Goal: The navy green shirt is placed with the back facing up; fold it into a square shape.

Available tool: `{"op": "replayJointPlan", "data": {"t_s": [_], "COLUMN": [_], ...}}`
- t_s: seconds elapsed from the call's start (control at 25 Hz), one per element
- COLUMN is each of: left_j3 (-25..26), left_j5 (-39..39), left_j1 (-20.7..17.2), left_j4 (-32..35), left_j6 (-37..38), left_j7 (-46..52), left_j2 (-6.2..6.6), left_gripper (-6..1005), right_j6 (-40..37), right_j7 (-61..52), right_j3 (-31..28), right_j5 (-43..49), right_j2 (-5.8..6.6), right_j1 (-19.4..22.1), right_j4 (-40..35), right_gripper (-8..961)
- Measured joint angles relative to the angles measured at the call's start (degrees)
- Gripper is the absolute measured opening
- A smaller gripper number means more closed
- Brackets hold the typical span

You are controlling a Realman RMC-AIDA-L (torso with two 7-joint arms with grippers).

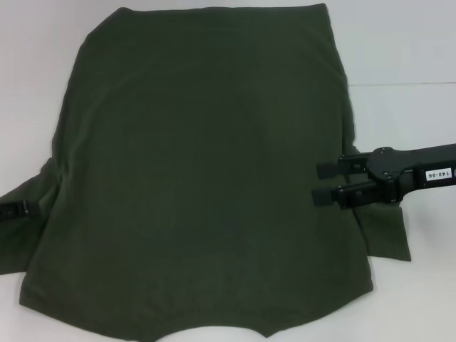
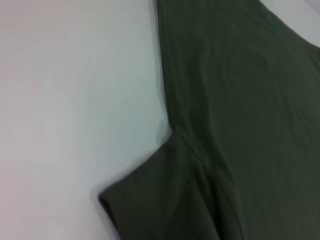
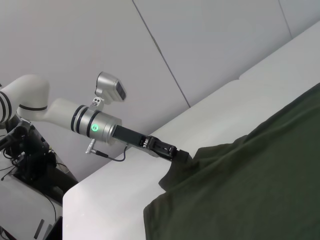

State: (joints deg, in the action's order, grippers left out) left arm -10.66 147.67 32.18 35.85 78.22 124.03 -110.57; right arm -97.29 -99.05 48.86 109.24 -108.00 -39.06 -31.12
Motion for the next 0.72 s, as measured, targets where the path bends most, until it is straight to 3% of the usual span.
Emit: {"op": "replayJointPlan", "data": {"t_s": [0.72], "left_j3": [-0.1], "left_j5": [0.8], "left_j1": [0.2], "left_j4": [-0.1], "left_j6": [-1.6], "left_j7": [0.4], "left_j2": [0.01], "left_gripper": [614], "right_j6": [0.2], "right_j7": [0.4], "right_j3": [0.0], "right_j5": [0.0], "right_j2": [-0.18], "right_j1": [-0.2], "right_j4": [0.0], "right_gripper": [906]}}
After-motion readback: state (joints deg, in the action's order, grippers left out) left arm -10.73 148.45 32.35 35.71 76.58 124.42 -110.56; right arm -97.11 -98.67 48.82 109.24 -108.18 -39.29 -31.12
